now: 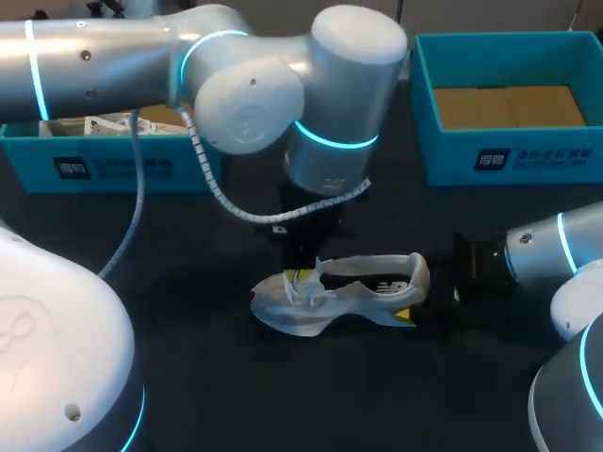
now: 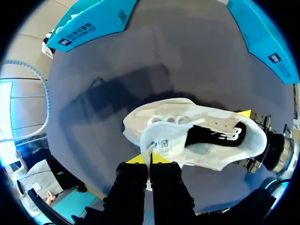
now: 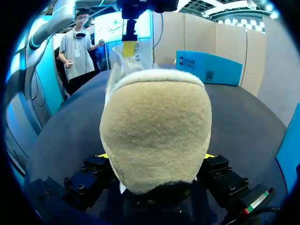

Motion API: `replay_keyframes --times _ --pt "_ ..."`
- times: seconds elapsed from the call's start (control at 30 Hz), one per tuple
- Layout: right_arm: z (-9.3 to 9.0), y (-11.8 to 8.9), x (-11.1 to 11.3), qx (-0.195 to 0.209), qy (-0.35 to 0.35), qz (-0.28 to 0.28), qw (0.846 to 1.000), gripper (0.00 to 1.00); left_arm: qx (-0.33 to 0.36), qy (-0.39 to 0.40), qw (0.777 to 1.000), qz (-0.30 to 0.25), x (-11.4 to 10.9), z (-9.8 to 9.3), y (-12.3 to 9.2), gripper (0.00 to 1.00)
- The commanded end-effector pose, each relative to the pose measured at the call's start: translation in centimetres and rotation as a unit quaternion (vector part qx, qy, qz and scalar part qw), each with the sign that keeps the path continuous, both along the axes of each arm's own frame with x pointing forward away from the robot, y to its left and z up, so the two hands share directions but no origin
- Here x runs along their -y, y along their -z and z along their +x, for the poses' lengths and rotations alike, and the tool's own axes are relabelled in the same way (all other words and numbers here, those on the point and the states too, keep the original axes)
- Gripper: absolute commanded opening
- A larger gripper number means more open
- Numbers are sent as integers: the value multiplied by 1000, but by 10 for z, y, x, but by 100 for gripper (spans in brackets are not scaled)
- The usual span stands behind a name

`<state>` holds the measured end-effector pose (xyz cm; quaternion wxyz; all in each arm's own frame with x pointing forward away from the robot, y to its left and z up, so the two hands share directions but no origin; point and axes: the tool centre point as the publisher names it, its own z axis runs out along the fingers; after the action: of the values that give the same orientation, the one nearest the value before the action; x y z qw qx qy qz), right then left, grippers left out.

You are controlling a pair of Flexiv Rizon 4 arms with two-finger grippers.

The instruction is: Take the shoe out of the shoebox, open the shoe tongue, remove and reinsert the insole, then place the shoe into the shoebox

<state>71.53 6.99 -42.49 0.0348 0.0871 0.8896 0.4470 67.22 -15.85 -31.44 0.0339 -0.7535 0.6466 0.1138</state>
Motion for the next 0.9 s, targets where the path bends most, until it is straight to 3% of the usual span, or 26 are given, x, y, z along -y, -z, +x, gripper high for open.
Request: replay_keyframes --times 0.03,0.53,0.77,0.83,0.9 --pt "1 2 0 -1 1 -3 1000 0 20 -40 999 14 -8 -4 13 0" --pt "1 2 0 -1 1 -3 1000 0 7 -72 997 12 -27 -2 50 0" --pt "1 2 0 -1 1 -3 1000 0 -2 -95 995 12 -35 -2 57 0" --pt "1 2 0 -1 1 -3 1000 0 -3 -97 995 13 -37 -2 58 16" --pt "1 2 0 -1 1 -3 1000 0 -5 -100 995 14 -38 -3 60 25"
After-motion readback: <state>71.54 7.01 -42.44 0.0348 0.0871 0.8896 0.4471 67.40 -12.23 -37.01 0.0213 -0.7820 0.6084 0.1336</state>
